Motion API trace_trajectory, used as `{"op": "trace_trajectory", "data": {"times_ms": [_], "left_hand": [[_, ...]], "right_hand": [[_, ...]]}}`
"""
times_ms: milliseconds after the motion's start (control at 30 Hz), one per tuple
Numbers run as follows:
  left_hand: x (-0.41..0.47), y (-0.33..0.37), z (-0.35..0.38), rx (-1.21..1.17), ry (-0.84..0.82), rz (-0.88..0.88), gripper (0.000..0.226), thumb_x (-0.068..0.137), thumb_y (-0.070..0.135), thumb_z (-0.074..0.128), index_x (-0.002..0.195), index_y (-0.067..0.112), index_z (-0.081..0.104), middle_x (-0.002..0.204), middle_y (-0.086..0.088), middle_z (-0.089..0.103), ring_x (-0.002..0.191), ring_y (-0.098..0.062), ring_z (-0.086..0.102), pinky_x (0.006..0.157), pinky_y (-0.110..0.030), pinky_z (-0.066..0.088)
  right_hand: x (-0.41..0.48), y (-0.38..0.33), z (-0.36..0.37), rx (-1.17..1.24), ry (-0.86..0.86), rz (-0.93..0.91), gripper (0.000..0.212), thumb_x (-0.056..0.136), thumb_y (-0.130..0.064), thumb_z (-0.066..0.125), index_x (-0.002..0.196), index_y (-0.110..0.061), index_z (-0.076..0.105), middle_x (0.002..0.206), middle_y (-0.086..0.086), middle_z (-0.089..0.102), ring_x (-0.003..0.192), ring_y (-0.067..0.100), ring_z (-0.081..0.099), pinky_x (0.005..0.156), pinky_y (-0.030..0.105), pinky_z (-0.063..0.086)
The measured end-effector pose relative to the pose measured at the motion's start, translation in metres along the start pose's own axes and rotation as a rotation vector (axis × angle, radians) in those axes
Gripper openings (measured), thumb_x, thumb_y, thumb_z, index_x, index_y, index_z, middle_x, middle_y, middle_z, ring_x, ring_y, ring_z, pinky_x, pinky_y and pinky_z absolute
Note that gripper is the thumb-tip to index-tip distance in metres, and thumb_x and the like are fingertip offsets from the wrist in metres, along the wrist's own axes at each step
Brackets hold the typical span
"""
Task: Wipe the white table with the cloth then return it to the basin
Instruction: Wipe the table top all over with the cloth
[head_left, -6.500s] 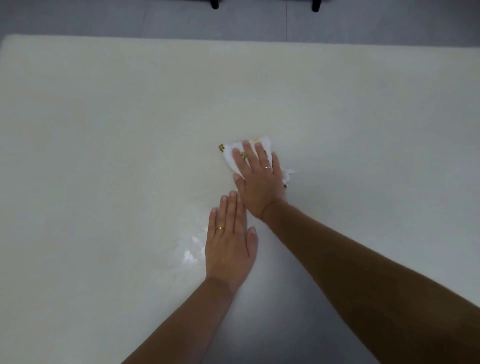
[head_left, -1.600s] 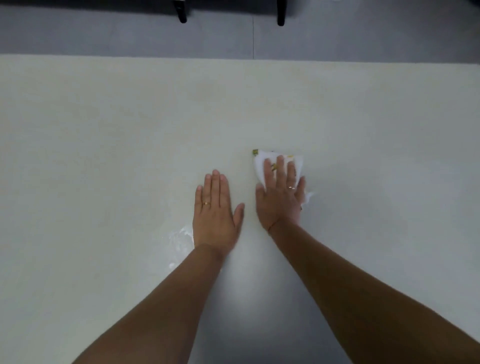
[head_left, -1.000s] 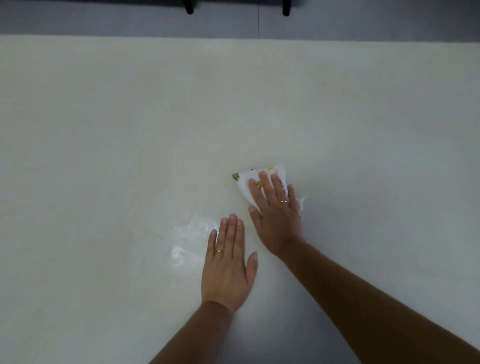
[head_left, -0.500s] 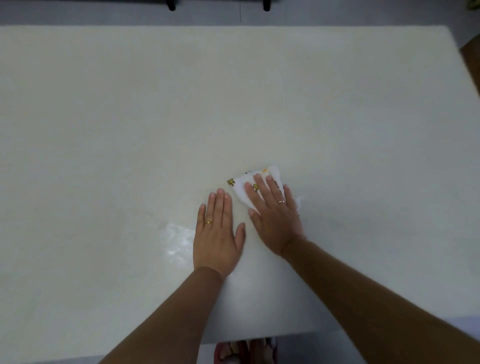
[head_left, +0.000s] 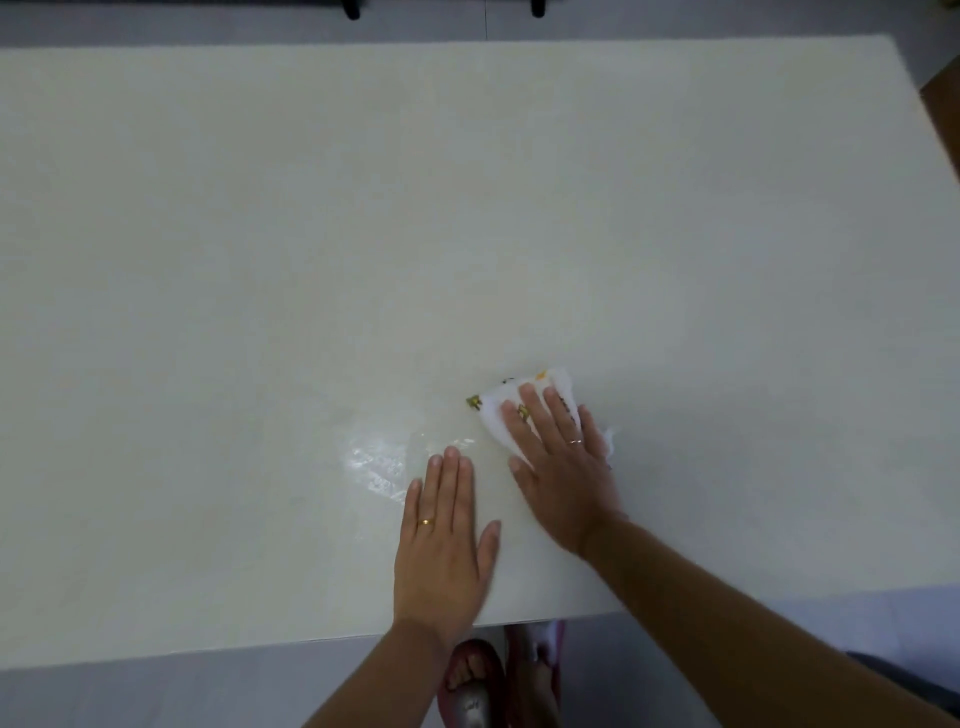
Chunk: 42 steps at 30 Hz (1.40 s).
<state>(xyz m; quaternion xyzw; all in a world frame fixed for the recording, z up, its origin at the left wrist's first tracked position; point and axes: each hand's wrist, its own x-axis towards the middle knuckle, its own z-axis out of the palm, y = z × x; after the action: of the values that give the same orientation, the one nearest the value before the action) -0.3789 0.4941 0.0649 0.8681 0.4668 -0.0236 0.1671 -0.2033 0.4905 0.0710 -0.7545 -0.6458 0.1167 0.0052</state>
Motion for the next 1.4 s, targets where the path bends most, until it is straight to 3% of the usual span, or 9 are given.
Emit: {"op": "trace_trajectory", "data": {"times_ms": [67, 267, 567, 700, 833, 967, 1167, 1300, 1400], "left_hand": [[-0.002, -0.002, 0.003, 0.016, 0.014, -0.002, 0.065, 0.097, 0.042, 0.026, 0.15, 0.003, 0.021, 0.159, -0.013, 0.018, 0.148, -0.025, 0.013, 0.117, -0.043, 0.014], [0.0, 0.0, 0.004, 0.021, -0.005, -0.018, 0.066, 0.097, 0.042, 0.025, 0.151, 0.004, 0.019, 0.16, -0.013, 0.015, 0.148, -0.025, 0.01, 0.118, -0.043, 0.012], [0.0, 0.001, -0.003, 0.046, -0.055, -0.024, 0.068, 0.095, 0.044, 0.018, 0.15, 0.005, 0.013, 0.159, -0.012, 0.007, 0.148, -0.027, 0.005, 0.118, -0.041, 0.005], [-0.001, 0.001, -0.004, 0.038, -0.082, -0.034, 0.07, 0.093, 0.048, 0.004, 0.15, 0.009, -0.005, 0.159, -0.007, -0.013, 0.147, -0.021, -0.015, 0.119, -0.037, -0.008], [0.0, 0.003, -0.006, 0.056, -0.117, -0.059, 0.066, 0.1, 0.045, 0.011, 0.148, 0.011, -0.019, 0.157, -0.005, -0.024, 0.143, -0.019, -0.027, 0.116, -0.034, -0.019], [0.003, 0.018, -0.019, -0.092, -0.078, -0.121, 0.063, 0.102, 0.035, 0.029, 0.152, 0.009, 0.003, 0.161, -0.01, -0.006, 0.148, -0.023, -0.011, 0.118, -0.034, -0.011], [0.013, 0.062, -0.044, -0.784, -0.051, -0.276, 0.044, 0.102, 0.03, 0.04, 0.142, 0.012, 0.043, 0.148, -0.001, 0.042, 0.138, -0.015, 0.033, 0.111, -0.022, 0.021], [0.028, 0.095, -0.063, -1.267, -0.305, -0.472, 0.035, 0.098, 0.048, 0.041, 0.112, 0.028, 0.066, 0.114, 0.01, 0.068, 0.107, -0.007, 0.061, 0.087, -0.021, 0.048], [0.032, 0.103, -0.067, -1.441, -0.464, -0.605, 0.04, 0.094, 0.05, 0.049, 0.094, 0.019, 0.073, 0.088, 0.004, 0.075, 0.08, -0.012, 0.071, 0.068, -0.022, 0.052]], "right_hand": [[-0.004, 0.03, -0.002, -0.049, -0.008, 0.002, 0.055, 0.093, -0.038, 0.032, 0.146, -0.024, 0.029, 0.156, 0.002, 0.022, 0.144, 0.026, 0.022, 0.114, 0.051, 0.019], [-0.025, 0.015, 0.004, 0.109, 0.017, 0.553, 0.062, 0.096, -0.036, 0.038, 0.15, -0.025, 0.01, 0.16, 0.003, 0.002, 0.147, 0.025, -0.001, 0.116, 0.047, 0.001], [-0.084, 0.017, 0.002, -0.008, -0.03, -0.022, 0.055, 0.092, -0.035, 0.037, 0.145, -0.023, 0.033, 0.154, 0.002, 0.026, 0.143, 0.026, 0.023, 0.115, 0.05, 0.023], [-0.096, 0.014, 0.001, 0.115, -0.078, 0.337, 0.058, 0.096, -0.026, 0.041, 0.149, -0.026, 0.019, 0.157, -0.004, 0.002, 0.147, 0.023, 0.005, 0.117, 0.047, 0.001], [-0.092, -0.021, -0.002, 0.208, 0.057, 0.58, 0.05, 0.096, -0.013, 0.042, 0.143, -0.028, 0.036, 0.157, -0.006, 0.018, 0.145, 0.019, 0.014, 0.116, 0.041, -0.002], [-0.081, -0.015, -0.028, 0.63, 0.173, 0.737, 0.034, 0.092, -0.005, 0.047, 0.123, -0.013, 0.06, 0.137, 0.009, 0.049, 0.13, 0.027, 0.04, 0.104, 0.03, 0.027], [-0.085, 0.028, -0.082, 2.117, 0.09, 0.875, 0.037, 0.087, -0.015, 0.044, 0.116, -0.004, 0.063, 0.11, 0.015, 0.068, 0.104, 0.031, 0.062, 0.087, 0.039, 0.049], [-0.088, 0.035, -0.095, 2.309, -0.1, 0.646, 0.056, 0.093, -0.039, 0.039, 0.135, -0.003, 0.047, 0.136, 0.022, 0.051, 0.127, 0.037, 0.047, 0.106, 0.051, 0.037], [-0.091, 0.042, -0.09, 2.205, -0.155, 0.629, 0.045, 0.096, -0.024, 0.041, 0.134, -0.002, 0.046, 0.134, 0.024, 0.053, 0.125, 0.039, 0.049, 0.106, 0.056, 0.036]]}}
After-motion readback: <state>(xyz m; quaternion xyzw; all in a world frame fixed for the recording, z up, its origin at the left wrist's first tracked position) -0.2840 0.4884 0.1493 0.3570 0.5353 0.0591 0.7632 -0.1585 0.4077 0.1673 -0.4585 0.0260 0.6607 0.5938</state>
